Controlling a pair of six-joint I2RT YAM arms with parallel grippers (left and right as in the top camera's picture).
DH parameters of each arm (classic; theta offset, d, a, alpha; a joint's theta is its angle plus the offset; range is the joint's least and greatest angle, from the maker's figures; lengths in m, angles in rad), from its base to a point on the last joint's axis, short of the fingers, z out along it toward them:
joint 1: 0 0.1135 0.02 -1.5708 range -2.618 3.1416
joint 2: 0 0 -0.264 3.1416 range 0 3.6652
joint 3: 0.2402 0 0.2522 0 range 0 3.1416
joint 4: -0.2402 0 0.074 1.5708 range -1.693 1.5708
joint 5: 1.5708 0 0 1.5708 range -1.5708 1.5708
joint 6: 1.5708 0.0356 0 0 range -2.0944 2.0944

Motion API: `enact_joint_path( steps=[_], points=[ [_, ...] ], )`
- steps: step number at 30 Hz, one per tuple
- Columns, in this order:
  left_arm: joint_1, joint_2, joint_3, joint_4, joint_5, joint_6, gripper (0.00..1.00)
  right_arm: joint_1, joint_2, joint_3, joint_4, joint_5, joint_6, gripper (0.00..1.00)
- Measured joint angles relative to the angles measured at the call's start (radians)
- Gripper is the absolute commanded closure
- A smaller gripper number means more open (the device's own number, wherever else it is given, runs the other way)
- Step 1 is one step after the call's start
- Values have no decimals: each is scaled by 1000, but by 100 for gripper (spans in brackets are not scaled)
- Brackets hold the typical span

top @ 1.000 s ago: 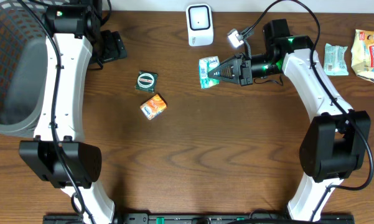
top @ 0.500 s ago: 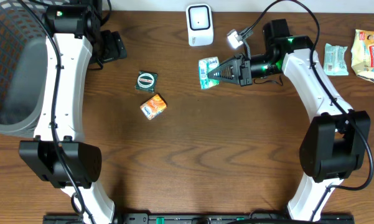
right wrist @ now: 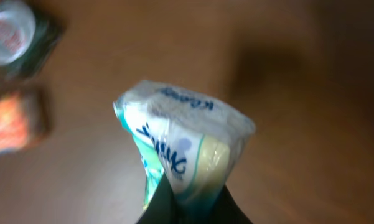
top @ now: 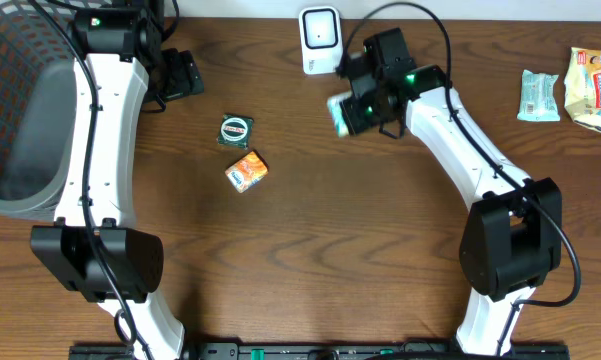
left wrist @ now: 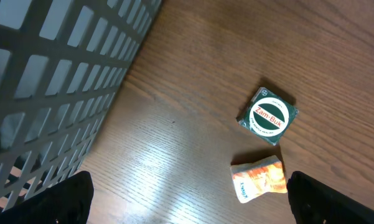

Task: Scan the item barcode
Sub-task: 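Hold the tissue pack in front of the scanner window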

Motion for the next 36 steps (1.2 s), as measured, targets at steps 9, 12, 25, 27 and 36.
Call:
enact_joint_path(
  steps=[9, 12, 25, 27, 36],
  points=[
    [0, 0, 0, 0, 0, 0, 3, -6, 0, 19, 350, 218, -44, 99],
    [0, 0, 0, 0, 0, 0, 3, -6, 26, 83, 334, 238, -59, 99],
    [0, 0, 0, 0, 0, 0, 2, 4, 347, 536, 368, 378, -457, 99],
    [0, 0, 0, 0, 0, 0, 2, 11, 370, 536, 408, 410, -554, 99],
    [0, 0, 0, 0, 0, 0, 2, 68, 430, 536, 459, 450, -948, 99]
  ],
)
